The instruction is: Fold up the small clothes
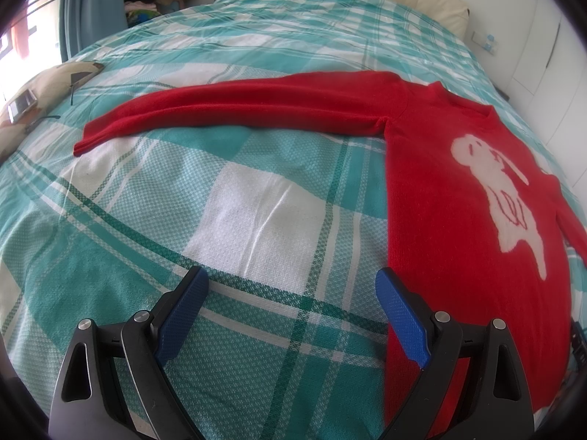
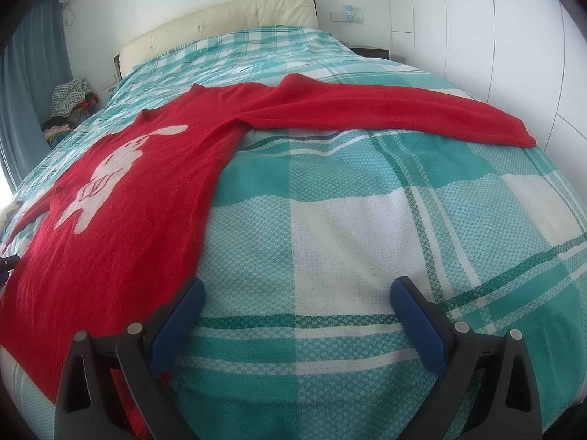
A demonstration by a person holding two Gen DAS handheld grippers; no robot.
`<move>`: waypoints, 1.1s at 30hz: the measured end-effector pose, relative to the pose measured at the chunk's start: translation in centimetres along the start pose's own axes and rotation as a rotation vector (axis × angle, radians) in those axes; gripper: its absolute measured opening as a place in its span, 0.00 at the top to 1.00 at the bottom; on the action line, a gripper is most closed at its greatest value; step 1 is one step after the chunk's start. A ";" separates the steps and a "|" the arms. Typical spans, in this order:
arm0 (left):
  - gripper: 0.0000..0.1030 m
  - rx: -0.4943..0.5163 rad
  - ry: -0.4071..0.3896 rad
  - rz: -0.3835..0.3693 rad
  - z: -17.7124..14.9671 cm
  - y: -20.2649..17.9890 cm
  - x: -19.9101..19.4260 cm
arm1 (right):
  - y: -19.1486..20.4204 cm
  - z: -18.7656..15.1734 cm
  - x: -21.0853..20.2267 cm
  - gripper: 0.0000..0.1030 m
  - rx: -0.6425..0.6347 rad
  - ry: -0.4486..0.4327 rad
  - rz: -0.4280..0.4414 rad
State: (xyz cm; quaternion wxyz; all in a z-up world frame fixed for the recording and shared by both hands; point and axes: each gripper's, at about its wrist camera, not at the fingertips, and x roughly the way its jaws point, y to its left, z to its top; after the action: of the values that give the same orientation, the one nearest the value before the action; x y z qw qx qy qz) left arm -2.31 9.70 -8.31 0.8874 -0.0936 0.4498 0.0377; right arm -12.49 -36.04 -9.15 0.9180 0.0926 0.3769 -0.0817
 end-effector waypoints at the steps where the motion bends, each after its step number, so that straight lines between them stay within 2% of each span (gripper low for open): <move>1: 0.09 0.000 0.000 0.000 0.0 0.0 0.0 | 0.0 0.0 0.0 0.03 0.000 0.000 0.000; 33: 0.09 0.006 -0.016 -0.021 -0.2 -0.2 -0.3 | 0.1 0.0 0.0 0.03 0.000 0.000 -0.001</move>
State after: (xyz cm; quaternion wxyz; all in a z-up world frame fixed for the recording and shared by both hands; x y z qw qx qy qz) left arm -2.60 9.50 -8.14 0.8917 -0.0953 0.4416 0.0277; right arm -12.49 -35.96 -9.14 0.9180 0.0925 0.3768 -0.0820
